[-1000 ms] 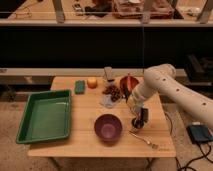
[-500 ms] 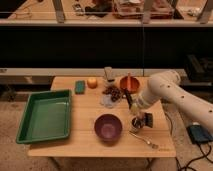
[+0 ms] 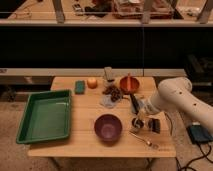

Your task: Place brush in metal cup

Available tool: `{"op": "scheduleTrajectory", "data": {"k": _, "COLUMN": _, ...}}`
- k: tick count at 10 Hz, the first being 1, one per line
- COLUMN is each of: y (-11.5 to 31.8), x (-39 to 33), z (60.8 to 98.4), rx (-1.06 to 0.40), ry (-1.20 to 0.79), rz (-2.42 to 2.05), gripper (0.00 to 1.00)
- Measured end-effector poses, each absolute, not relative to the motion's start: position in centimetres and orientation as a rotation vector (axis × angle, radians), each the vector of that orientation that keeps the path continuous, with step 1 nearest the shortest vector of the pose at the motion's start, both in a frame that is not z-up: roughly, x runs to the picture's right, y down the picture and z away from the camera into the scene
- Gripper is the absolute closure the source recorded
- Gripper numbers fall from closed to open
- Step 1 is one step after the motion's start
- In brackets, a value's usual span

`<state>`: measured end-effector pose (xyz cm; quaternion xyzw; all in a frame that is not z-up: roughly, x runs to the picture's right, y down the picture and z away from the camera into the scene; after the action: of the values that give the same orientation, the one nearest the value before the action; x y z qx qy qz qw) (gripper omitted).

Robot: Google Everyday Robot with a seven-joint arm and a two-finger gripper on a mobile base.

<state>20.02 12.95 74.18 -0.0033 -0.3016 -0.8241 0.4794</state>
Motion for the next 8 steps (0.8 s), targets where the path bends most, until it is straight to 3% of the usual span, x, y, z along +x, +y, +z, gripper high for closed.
{"op": "scheduleTrajectory", "data": {"k": 8, "y": 12.9, "x": 18.7, "z": 74.8, "rx": 0.049, "ry": -0.763, "rz": -2.054, "gripper": 1.0}}
